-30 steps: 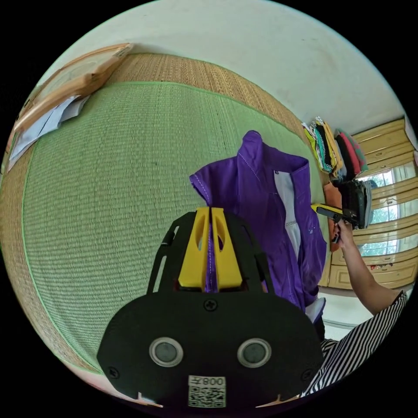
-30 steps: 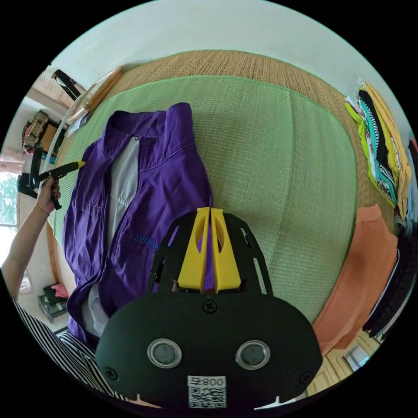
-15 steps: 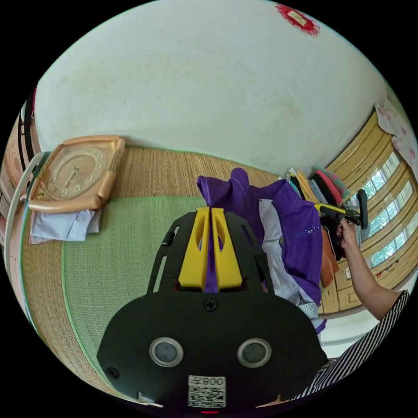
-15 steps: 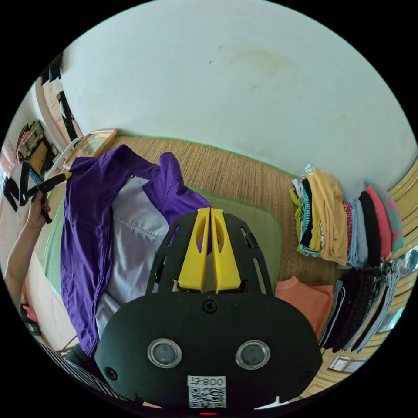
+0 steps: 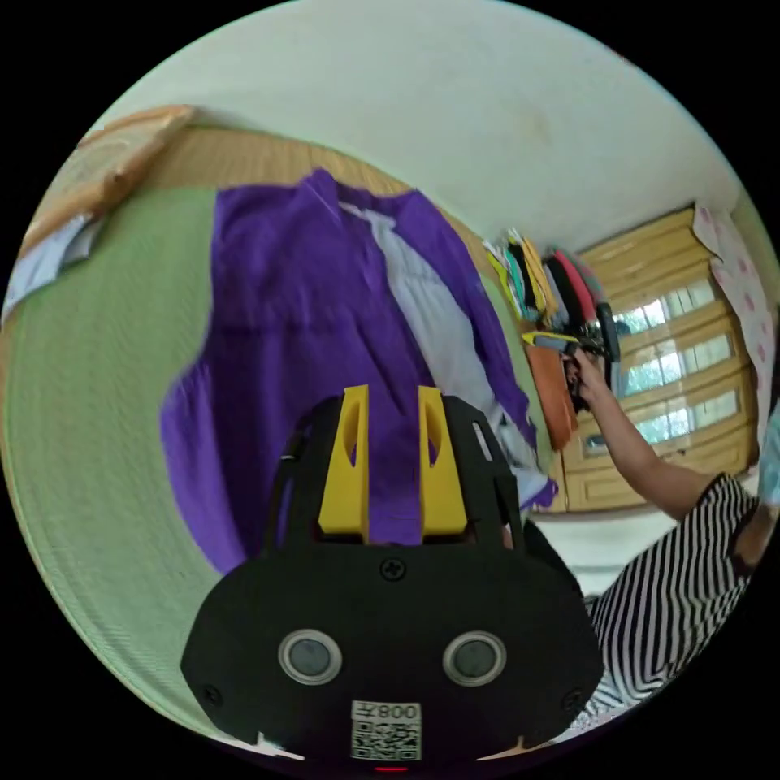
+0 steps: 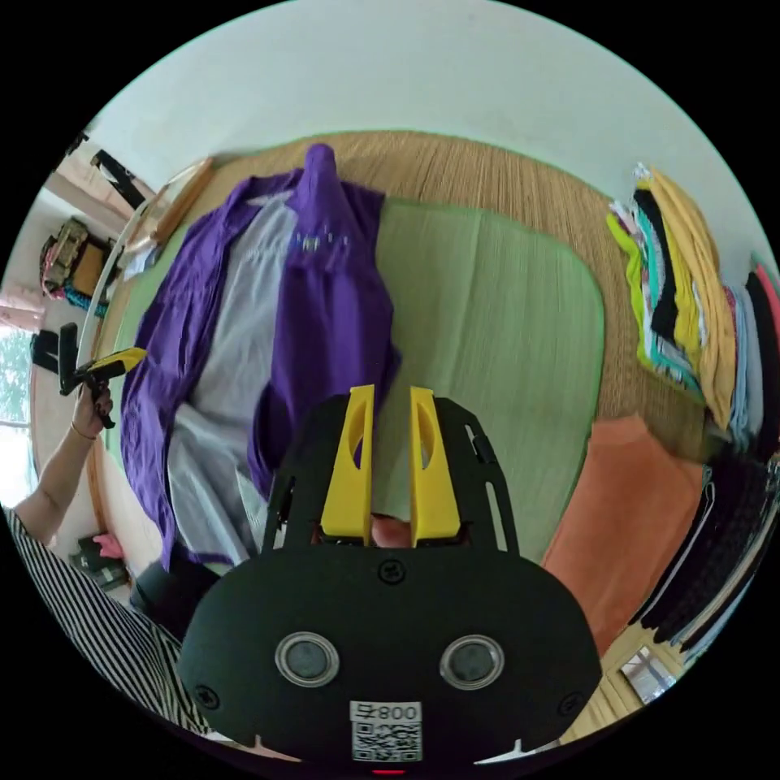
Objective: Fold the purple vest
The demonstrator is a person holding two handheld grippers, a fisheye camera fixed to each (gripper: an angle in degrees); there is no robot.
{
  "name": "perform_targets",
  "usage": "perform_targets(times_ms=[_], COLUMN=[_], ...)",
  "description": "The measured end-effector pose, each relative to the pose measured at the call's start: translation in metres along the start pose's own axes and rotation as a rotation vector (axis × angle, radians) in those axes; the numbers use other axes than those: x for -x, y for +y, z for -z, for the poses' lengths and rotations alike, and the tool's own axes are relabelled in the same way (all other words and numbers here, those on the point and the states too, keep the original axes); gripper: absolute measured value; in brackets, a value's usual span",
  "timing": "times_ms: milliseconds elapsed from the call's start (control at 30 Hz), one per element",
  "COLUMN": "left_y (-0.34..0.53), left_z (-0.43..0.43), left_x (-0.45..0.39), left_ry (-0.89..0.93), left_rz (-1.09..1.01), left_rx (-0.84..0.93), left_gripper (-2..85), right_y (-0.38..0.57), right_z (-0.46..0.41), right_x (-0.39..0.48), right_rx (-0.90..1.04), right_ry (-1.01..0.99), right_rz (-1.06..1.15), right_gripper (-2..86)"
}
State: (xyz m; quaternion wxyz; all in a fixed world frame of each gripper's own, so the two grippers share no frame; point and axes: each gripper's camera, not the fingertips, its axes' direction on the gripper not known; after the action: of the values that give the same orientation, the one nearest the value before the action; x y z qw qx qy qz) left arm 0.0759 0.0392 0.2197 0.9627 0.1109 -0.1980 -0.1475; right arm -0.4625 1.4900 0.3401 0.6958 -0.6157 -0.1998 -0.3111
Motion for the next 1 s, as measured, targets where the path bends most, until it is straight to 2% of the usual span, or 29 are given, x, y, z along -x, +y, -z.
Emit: perform_targets(times_ms=[200,300,400,633,733,833,1000], left_y=[0.087,0.105,0.115,0.123,0.127,0.126,0.126], left_z=[-0.015,-0.009,-0.002,-0.021,-0.032,-0.034,-0.031], left_x=[-0.052,-0.067,-0.078,-0.093,-0.096,-0.097,-0.108], left_ry=[-0.022,-0.033,-0.051,-0.105,-0.12,-0.095,-0.088], left_rz=[-0.001,0.031,0.062,0.085,0.105,0.137,0.128], left_rx=[0.152,0.172,0.157,0.203,0.214,0.197,0.167], left_gripper=[9.6,9.3,8.6,7.6,6.9,6.5,6.0], right_y=[0.179,0.223,0.243,0.246,0.251,0.259,0.278], right_z=[-0.022,-0.032,-0.045,-0.061,-0.058,-0.047,0.036], right_x=[-0.038,-0.043,-0.049,-0.046,-0.051,-0.061,-0.052], right_rx=[0.113,0.138,0.125,0.123,0.108,0.075,-0.187], right_ry=[-0.052,-0.018,-0.116,-0.013,-0.017,-0.132,-0.41], right_rz=[-0.14,-0.217,-0.313,-0.389,-0.422,-0.437,-0.339], right_gripper=[10.6,10.8,10.2,6.9,2.1,0.5,-0.2])
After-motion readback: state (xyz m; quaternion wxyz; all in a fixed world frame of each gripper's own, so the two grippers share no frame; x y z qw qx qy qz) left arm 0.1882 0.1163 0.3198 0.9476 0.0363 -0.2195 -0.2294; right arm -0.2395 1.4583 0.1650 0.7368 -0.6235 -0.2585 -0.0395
